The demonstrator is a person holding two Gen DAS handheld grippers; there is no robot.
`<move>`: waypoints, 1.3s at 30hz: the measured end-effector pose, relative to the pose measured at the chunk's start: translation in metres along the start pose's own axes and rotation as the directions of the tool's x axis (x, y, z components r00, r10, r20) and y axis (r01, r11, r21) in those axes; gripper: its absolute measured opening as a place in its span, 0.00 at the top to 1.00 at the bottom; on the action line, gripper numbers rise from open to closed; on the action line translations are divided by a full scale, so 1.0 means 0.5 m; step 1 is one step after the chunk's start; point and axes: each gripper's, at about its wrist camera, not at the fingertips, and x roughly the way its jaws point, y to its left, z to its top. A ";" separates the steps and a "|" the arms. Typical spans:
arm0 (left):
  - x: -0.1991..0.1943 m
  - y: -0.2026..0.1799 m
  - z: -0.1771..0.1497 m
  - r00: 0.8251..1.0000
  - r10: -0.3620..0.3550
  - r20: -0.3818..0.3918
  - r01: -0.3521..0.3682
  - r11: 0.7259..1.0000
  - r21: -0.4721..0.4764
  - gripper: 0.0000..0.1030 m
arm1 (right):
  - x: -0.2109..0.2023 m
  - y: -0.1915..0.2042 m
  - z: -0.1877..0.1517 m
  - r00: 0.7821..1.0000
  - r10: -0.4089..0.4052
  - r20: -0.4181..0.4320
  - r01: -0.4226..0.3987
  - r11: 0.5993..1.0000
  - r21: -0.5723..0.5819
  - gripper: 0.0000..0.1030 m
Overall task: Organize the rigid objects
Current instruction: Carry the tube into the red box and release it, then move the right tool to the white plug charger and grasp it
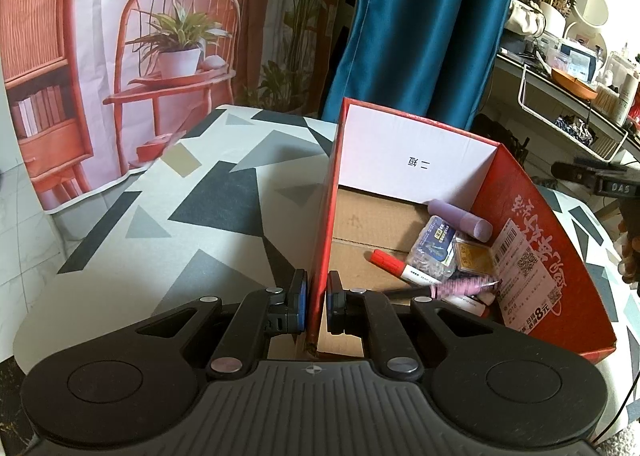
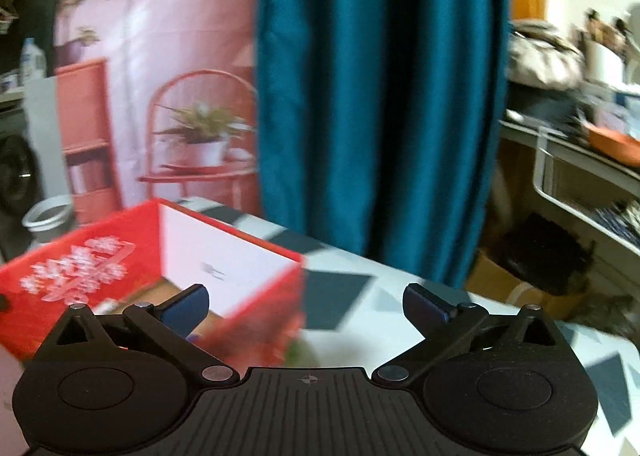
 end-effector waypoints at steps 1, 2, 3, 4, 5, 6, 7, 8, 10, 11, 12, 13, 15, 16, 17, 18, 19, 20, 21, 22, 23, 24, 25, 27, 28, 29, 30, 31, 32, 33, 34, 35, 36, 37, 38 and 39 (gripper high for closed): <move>0.000 0.000 0.000 1.000 0.000 -0.001 0.000 1.000 0.000 0.90 | 0.005 -0.015 -0.010 1.000 -0.014 -0.010 0.014 1.000 0.013 0.00; 0.000 0.000 0.000 1.000 0.001 -0.001 -0.001 1.000 0.001 0.90 | 0.013 -0.029 -0.021 0.999 -0.029 -0.023 0.029 0.999 0.026 0.00; 0.000 0.000 0.000 1.000 0.001 -0.001 -0.001 1.000 0.000 0.90 | 0.024 -0.040 -0.034 0.998 -0.045 -0.037 0.046 0.998 0.037 0.00; 0.000 -0.001 0.000 1.000 0.001 -0.001 -0.001 1.000 0.000 0.90 | 0.036 -0.051 -0.047 0.997 -0.060 -0.053 0.063 0.997 0.049 0.00; 0.001 0.000 0.001 1.000 0.002 -0.002 -0.002 1.000 0.001 0.90 | 0.046 -0.063 -0.059 0.995 -0.076 -0.066 0.080 0.995 0.064 0.00; 0.001 -0.001 0.001 1.000 0.003 -0.002 -0.003 1.000 0.002 0.90 | 0.055 -0.076 -0.072 0.993 -0.088 -0.078 0.094 0.992 0.083 0.00; 0.001 -0.001 0.000 1.000 0.004 -0.003 -0.004 1.000 0.002 0.90 | 0.067 -0.089 -0.084 0.991 -0.097 -0.089 0.107 0.989 0.103 0.00; 0.001 -0.001 0.000 1.000 0.006 -0.003 -0.005 1.000 0.003 0.90 | 0.076 -0.099 -0.096 0.989 -0.106 -0.099 0.118 0.986 0.117 0.00; 0.000 -0.001 0.000 1.000 0.007 -0.004 -0.007 1.000 0.005 0.90 | 0.097 -0.119 -0.119 0.984 -0.129 -0.125 0.144 0.982 0.121 0.00; 0.000 -0.001 0.000 1.000 0.008 -0.004 -0.008 1.000 0.007 0.90 | 0.109 -0.127 -0.129 0.980 -0.140 -0.139 0.156 0.982 0.108 0.00; 0.000 -0.001 0.000 1.000 0.010 -0.005 -0.010 1.000 0.008 0.90 | 0.122 -0.133 -0.137 0.977 -0.151 -0.153 0.166 0.982 0.088 0.00; 0.000 -0.002 0.000 1.000 0.012 -0.007 -0.012 1.000 0.011 0.90 | 0.137 -0.138 -0.144 0.972 -0.163 -0.172 0.175 0.983 0.063 0.01; -0.001 -0.004 0.000 1.000 0.016 -0.010 -0.016 1.000 0.015 0.90 | 0.172 -0.149 -0.153 0.958 -0.187 -0.218 0.197 0.980 0.025 0.01; -0.001 -0.004 0.000 1.000 0.018 -0.011 -0.018 1.000 0.016 0.90 | 0.186 -0.154 -0.155 0.953 -0.194 -0.233 0.204 0.979 0.019 0.02; -0.002 -0.005 0.000 1.000 0.021 -0.011 -0.021 1.000 0.018 0.90 | 0.198 -0.160 -0.158 0.950 -0.198 -0.243 0.210 0.978 0.022 0.03; -0.002 -0.006 0.000 1.000 0.025 -0.011 -0.025 1.000 0.019 0.90 | 0.208 -0.165 -0.160 0.947 -0.202 -0.250 0.216 0.976 0.030 0.03; -0.003 -0.006 -0.001 1.000 0.028 -0.011 -0.028 0.999 0.022 0.90 | 0.216 -0.168 -0.160 0.946 -0.201 -0.253 0.219 0.975 0.041 0.03; -0.004 -0.007 -0.001 0.999 0.031 -0.012 -0.031 0.999 0.024 0.89 | 0.223 -0.173 -0.160 0.946 -0.201 -0.255 0.222 0.974 0.055 0.03; -0.004 -0.007 -0.001 0.999 0.032 -0.012 -0.031 0.999 0.026 0.89 | 0.231 -0.176 -0.160 0.945 -0.198 -0.261 0.224 0.972 0.072 0.03; -0.004 -0.006 -0.001 0.999 0.031 -0.013 -0.031 0.999 0.026 0.89 | 0.238 -0.179 -0.161 0.943 -0.198 -0.267 0.228 0.970 0.085 0.05; -0.005 -0.006 -0.001 0.999 0.031 -0.014 -0.031 0.999 0.027 0.89 | 0.244 -0.181 -0.161 0.942 -0.199 -0.269 0.231 0.968 0.094 0.09; -0.005 -0.006 -0.001 0.999 0.031 -0.014 -0.031 0.999 0.030 0.89 | 0.249 -0.181 -0.163 0.943 -0.196 -0.270 0.231 0.968 0.101 0.11; -0.005 -0.006 -0.001 0.999 0.032 -0.015 -0.031 0.999 0.032 0.90 | 0.255 -0.181 -0.165 0.941 -0.196 -0.276 0.232 0.967 0.105 0.17; -0.005 -0.004 -0.001 0.999 0.030 -0.016 -0.029 0.999 0.030 0.89 | 0.261 -0.181 -0.169 0.938 -0.190 -0.290 0.231 0.966 0.115 0.25; -0.005 -0.004 -0.001 0.999 0.029 -0.016 -0.028 0.999 0.029 0.89 | 0.260 -0.180 -0.171 0.941 -0.183 -0.283 0.227 0.965 0.133 0.27; -0.005 -0.004 -0.001 0.999 0.028 -0.016 -0.028 0.999 0.028 0.89 | 0.257 -0.179 -0.172 0.943 -0.181 -0.278 0.227 0.963 0.143 0.29; -0.005 -0.004 -0.002 0.999 0.029 -0.015 -0.028 0.999 0.028 0.89 | 0.255 -0.176 -0.173 0.944 -0.183 -0.274 0.227 0.964 0.139 0.31; -0.005 -0.004 -0.002 0.999 0.029 -0.015 -0.029 0.999 0.029 0.89 | 0.253 -0.172 -0.174 0.945 -0.179 -0.272 0.221 0.966 0.134 0.36; -0.005 -0.003 -0.002 0.999 0.028 -0.015 -0.028 0.999 0.027 0.90 | 0.250 -0.170 -0.173 0.947 -0.169 -0.272 0.212 0.968 0.136 0.43; -0.006 -0.002 -0.002 1.000 0.027 -0.015 -0.027 0.999 0.024 0.90 | 0.248 -0.166 -0.171 0.949 -0.160 -0.273 0.202 0.970 0.133 0.47; -0.007 -0.002 -0.003 1.000 0.026 -0.014 -0.026 0.999 0.022 0.90 | 0.246 -0.162 -0.168 0.950 -0.149 -0.275 0.190 0.973 0.131 0.55; -0.007 -0.001 -0.003 1.000 0.026 -0.014 -0.025 0.999 0.022 0.90 | 0.245 -0.156 -0.166 0.950 -0.146 -0.278 0.187 0.974 0.127 0.60; -0.008 -0.001 -0.004 1.000 0.026 -0.015 -0.025 0.999 0.022 0.90 | 0.244 -0.151 -0.164 0.949 -0.147 -0.280 0.186 0.975 0.120 0.63; -0.007 -0.001 -0.004 1.000 0.026 -0.015 -0.026 0.999 0.023 0.90 | 0.244 -0.146 -0.162 0.948 -0.146 -0.282 0.185 0.976 0.118 0.67; -0.007 -0.002 -0.004 0.999 0.027 -0.016 -0.027 0.999 0.025 0.90 | 0.244 -0.140 -0.161 0.946 -0.150 -0.287 0.191 0.975 0.117 0.67; -0.007 -0.003 -0.004 0.999 0.029 -0.017 -0.028 0.999 0.027 0.90 | 0.244 -0.135 -0.160 0.944 -0.156 -0.290 0.197 0.973 0.117 0.67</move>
